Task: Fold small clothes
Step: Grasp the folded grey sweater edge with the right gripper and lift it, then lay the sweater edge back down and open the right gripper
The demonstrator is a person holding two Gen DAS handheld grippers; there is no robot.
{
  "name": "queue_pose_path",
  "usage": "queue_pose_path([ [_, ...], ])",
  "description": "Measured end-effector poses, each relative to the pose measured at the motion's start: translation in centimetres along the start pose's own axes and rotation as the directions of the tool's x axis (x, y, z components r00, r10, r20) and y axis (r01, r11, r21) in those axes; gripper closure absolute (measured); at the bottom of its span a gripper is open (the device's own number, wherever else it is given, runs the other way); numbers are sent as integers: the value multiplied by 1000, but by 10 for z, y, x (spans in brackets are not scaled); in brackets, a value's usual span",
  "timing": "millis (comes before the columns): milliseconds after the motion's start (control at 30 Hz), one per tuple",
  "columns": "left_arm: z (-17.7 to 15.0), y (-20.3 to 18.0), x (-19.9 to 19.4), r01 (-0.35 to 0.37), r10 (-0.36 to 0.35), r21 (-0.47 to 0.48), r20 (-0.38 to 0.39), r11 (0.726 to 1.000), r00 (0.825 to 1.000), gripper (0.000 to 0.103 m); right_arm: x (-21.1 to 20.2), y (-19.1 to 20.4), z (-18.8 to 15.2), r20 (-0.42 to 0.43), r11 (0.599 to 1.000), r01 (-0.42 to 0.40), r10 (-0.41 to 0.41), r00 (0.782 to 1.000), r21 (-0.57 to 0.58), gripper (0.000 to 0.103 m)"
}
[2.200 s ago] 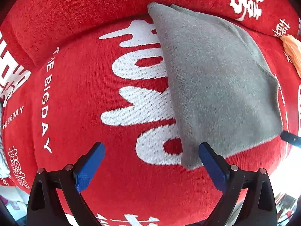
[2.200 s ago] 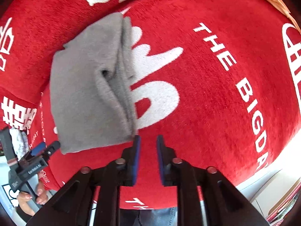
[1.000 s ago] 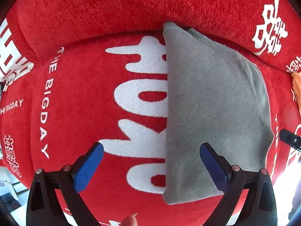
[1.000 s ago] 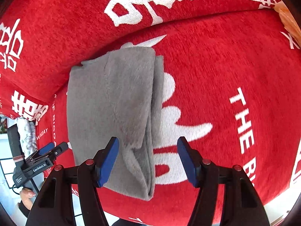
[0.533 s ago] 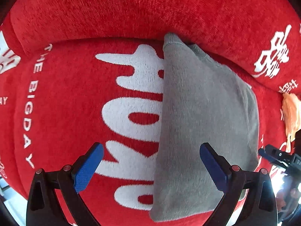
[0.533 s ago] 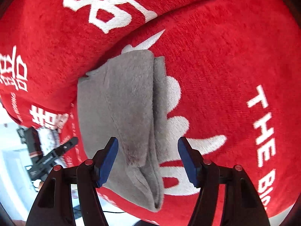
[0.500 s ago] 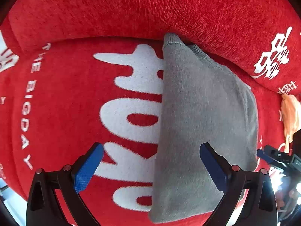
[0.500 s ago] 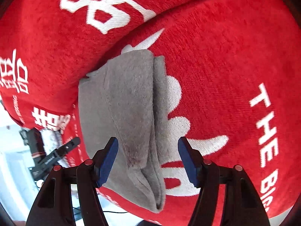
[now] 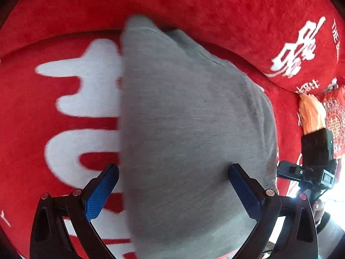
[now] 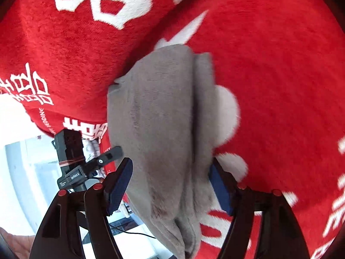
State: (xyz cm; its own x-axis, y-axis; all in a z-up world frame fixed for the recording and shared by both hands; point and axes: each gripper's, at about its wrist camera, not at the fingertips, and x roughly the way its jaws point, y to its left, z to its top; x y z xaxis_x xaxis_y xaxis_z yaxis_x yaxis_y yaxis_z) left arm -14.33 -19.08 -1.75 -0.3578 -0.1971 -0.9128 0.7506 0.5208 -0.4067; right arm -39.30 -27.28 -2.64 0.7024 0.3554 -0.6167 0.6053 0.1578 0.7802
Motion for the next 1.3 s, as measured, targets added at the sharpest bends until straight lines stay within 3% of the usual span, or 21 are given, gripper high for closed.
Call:
queue_pose_path([
  [133, 2, -12, 13, -26, 26, 24, -1, 999, 1000, 1, 19, 11, 8, -23, 999, -28, 27, 999, -45, 25],
  [267, 1, -14, 15, -20, 20, 12, -3, 1000, 1000, 1, 29, 14, 9, -2, 998, -57, 57, 998, -1, 26],
  [333, -1, -13, 10, -32, 32, 13, 0, 999, 999, 5, 29, 11, 7, 1, 998, -50, 50, 999, 36, 50],
  [367, -2, -11, 5, -37, 37, 16, 8, 999, 999, 11, 31, 10, 6, -5, 998, -24, 25, 1000, 50, 68],
  [400, -4, -12, 0, -39, 39, 20, 25, 999, 999, 19, 31, 9, 4, -3, 998, -20, 20, 1000, 63, 70],
  [567, -14, -5, -29, -9, 7, 30, 75, 1000, 997, 49, 21, 27, -9, 26, 988, -137, 136, 990, 65, 71],
  [700, -23, -1, -56, 32, -35, 39, 79, 999, 996, 50, 24, 56, -21, 23, 984, -175, 175, 984, 41, 71],
  [967, -58, 25, -115, 26, -34, 58, 131, 998, 991, 50, 40, 102, -55, 5, 976, -219, 219, 976, 20, 71],
  [1133, -84, 62, -137, -29, 24, 38, 137, 999, 990, 50, 78, 117, -81, -30, 970, -243, 244, 969, 28, 71],
  [1300, -107, 101, -127, -106, 105, 5, 108, 994, 989, 50, 135, 122, -100, -86, 975, -219, 221, 971, 39, 71],
])
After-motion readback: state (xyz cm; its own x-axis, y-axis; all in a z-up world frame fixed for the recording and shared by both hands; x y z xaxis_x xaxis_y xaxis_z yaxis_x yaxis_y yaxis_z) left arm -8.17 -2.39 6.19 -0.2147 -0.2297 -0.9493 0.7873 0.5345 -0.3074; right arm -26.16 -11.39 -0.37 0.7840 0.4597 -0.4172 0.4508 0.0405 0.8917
